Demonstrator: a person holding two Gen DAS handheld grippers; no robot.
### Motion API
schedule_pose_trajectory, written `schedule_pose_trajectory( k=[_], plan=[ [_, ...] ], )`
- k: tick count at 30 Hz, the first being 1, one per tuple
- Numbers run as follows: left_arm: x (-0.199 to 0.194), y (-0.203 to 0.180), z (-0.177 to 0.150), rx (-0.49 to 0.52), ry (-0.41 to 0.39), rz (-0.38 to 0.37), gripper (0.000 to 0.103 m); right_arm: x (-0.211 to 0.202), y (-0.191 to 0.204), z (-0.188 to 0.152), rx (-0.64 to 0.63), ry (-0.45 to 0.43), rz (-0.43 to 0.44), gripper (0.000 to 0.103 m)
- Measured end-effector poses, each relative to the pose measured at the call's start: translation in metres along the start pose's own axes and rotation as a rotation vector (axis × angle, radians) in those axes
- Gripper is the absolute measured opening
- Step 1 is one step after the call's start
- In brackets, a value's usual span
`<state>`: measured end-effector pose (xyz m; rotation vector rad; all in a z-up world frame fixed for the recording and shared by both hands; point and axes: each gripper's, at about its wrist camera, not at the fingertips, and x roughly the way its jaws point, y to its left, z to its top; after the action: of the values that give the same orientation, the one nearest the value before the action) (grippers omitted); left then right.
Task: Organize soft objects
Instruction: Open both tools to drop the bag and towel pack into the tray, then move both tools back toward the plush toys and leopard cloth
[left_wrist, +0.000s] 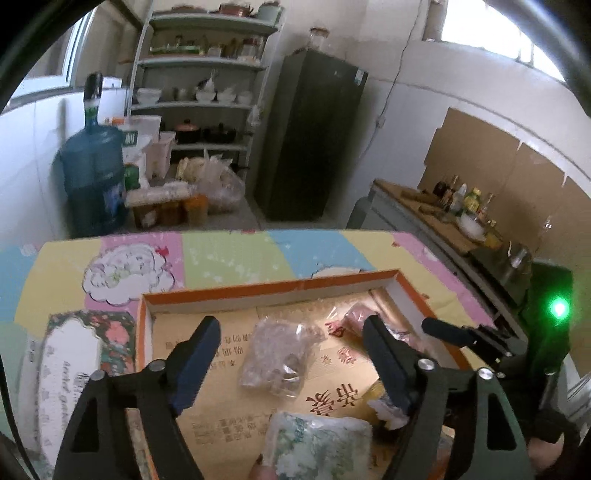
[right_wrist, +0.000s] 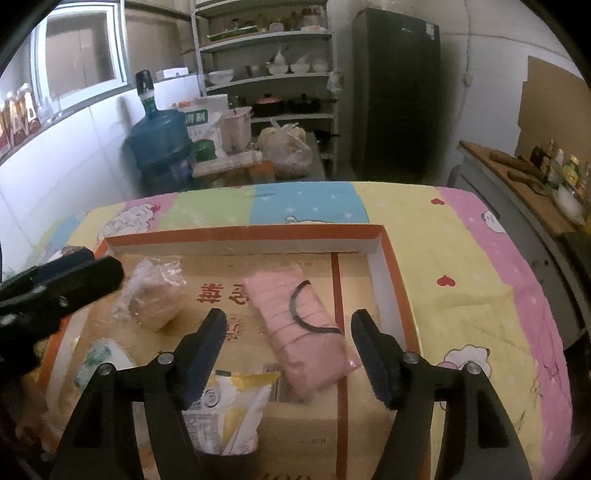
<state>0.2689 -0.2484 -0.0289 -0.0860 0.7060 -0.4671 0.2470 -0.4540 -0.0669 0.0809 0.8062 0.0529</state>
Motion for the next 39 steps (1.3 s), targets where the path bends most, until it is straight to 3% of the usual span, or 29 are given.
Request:
schedule_pose_trajectory(
  k=[2, 7, 12, 19, 29, 39],
  plan=[
    [-0.01, -0.002, 0.002, 0.013, -0.036, -0.005, 0.09, -0.007, 0.001, -0.002, 0.009, -0.018, 0.003, 0.072],
    [-0.045, -0.007, -0.001, 0.077, -0.149, 0.017, 0.091, -0.037, 0.011, -0.008, 0.034, -0.098, -0.022, 0.072],
    [-0.071, -0.01, -0.011, 0.15, -0.17, 0.125, 0.091, -0.074, 0.031, -0.02, 0.065, -0.209, -0.076, 0.072],
    [-0.11, 0.011, -0.029, 0.092, -0.192, 0.138, 0.089, -0.118, 0.067, -0.041, 0.106, -0.322, -0.11, 0.074],
    [-0.153, 0.042, -0.054, 0.102, -0.238, 0.212, 0.082, -0.144, 0.128, -0.07, 0.079, -0.36, -0.087, 0.074],
    [-0.193, 0.096, -0.07, 0.034, -0.274, 0.299, 0.082, -0.147, 0.186, -0.082, 0.036, -0.358, -0.025, 0.074]
  ],
)
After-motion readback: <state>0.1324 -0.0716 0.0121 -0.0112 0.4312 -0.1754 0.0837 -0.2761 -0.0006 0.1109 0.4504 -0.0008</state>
